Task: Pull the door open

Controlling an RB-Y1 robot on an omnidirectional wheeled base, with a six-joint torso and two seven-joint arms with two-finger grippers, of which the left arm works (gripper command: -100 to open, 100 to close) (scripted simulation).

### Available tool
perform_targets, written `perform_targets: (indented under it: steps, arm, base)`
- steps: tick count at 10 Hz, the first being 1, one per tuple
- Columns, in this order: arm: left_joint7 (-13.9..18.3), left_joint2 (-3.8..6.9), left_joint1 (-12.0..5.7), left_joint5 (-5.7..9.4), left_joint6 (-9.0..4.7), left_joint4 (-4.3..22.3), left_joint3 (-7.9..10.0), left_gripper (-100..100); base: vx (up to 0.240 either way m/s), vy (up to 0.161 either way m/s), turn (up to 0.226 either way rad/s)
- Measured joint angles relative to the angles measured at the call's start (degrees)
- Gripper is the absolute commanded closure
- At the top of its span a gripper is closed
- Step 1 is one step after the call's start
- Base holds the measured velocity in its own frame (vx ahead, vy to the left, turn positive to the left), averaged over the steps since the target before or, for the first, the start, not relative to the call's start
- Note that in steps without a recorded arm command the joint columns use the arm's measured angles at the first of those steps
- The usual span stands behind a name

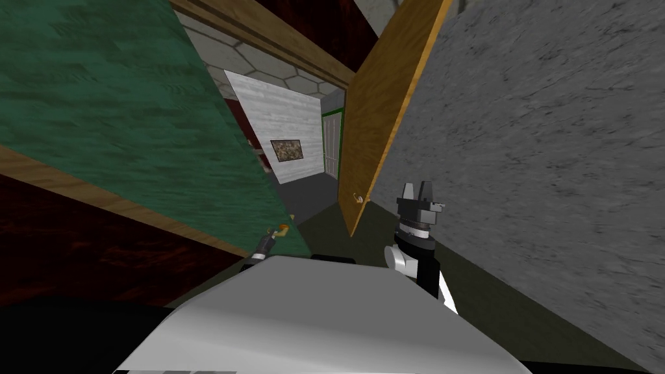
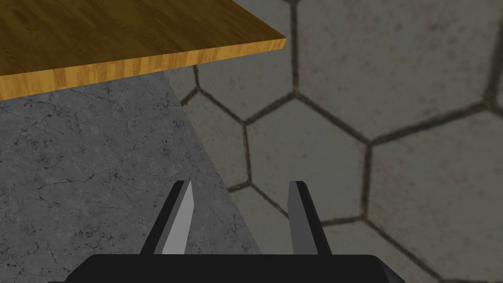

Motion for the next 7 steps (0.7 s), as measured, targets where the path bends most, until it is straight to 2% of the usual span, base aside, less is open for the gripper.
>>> perform_targets:
  steps: [1, 5, 6, 7]
  arm:
    - [-0.42, -0.16, -0.39, 0.33, 0.9, -0.65, 0.18, 100]
    - [-1.78, -1.06, -3.93, 1.27, 2.42, 2.01, 0.29, 100]
    - [-2.14, -1.27, -4.55, 1.55, 3.21, 1.85, 0.32, 100]
    - [-2.68, -1.58, -4.78, 1.96, 4.53, 0.9, 0.45, 100]
  base:
    - [-0.224, 0.05, -0.14]
    - [-0.219, 0.056, -0.178]
    - [-0.252, 0.103, -0.27]
    - [-0.168, 0.068, -0.126]
